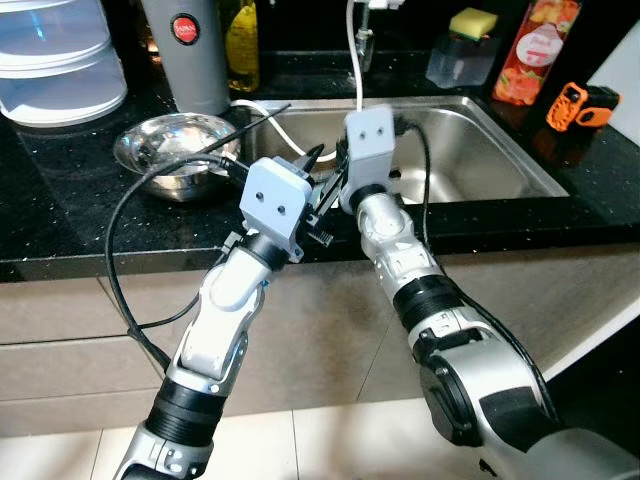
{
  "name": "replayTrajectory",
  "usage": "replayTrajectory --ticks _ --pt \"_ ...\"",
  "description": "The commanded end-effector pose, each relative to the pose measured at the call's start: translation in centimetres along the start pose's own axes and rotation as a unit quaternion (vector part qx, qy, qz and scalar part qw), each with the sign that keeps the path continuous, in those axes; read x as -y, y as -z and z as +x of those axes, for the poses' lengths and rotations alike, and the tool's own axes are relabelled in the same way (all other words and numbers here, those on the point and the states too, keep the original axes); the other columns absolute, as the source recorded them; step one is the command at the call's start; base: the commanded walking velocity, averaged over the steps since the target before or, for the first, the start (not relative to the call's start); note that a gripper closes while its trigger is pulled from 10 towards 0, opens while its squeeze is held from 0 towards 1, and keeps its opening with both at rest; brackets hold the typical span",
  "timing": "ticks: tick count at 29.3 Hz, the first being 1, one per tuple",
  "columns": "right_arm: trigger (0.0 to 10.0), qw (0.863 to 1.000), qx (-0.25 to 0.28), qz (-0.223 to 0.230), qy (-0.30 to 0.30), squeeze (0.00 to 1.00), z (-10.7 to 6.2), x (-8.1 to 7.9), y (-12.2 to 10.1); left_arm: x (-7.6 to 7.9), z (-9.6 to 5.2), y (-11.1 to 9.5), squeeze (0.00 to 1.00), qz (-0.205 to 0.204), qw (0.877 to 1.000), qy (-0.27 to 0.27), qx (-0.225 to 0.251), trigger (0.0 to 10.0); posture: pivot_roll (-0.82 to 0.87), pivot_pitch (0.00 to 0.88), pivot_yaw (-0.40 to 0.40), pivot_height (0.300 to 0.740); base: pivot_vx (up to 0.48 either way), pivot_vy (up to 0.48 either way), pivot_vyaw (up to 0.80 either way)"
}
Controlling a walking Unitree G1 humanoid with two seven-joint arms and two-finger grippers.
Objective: Kitchen organization
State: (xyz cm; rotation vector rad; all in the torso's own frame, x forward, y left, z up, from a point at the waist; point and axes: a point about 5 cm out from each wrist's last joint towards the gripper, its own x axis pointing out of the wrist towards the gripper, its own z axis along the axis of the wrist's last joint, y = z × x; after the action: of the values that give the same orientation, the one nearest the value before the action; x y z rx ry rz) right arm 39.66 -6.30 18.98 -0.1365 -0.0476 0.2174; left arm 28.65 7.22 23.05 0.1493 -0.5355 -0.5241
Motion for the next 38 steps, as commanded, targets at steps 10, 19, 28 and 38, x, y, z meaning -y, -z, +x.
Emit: replayTrajectory --ticks 10,19,28,38 --pt "10.0 0.998 -0.018 0.058 0.019 1.00 -0.2 1.2 1.7 -4.0 -0.5 0.2 0.00 0.022 0.993 -0.113 -0.022 10.0 0.16 0.000 -0.042 0.740 0.000 0.000 0.00" --pt "10.0 0.983 0.121 0.120 0.061 0.00 -1.2 4.9 -1.6 -7.8 -2.8 3.8 0.00 0.224 0.938 -0.205 -0.171 10.0 0.12 0.000 -0.018 0.740 0.000 0.000 0.00" --pt "10.0 0.981 0.122 0.123 0.093 0.00 -2.5 6.9 0.0 -6.7 -6.3 3.8 1.00 0.397 0.893 -0.135 -0.165 10.0 0.13 0.000 -0.016 0.740 0.000 0.000 0.00" --pt "10.0 0.982 0.117 0.126 0.082 0.00 -2.6 6.4 0.3 -6.7 -6.8 5.4 0.00 0.429 0.872 -0.129 -0.196 10.0 0.14 0.000 -0.029 0.740 0.000 0.000 0.00"
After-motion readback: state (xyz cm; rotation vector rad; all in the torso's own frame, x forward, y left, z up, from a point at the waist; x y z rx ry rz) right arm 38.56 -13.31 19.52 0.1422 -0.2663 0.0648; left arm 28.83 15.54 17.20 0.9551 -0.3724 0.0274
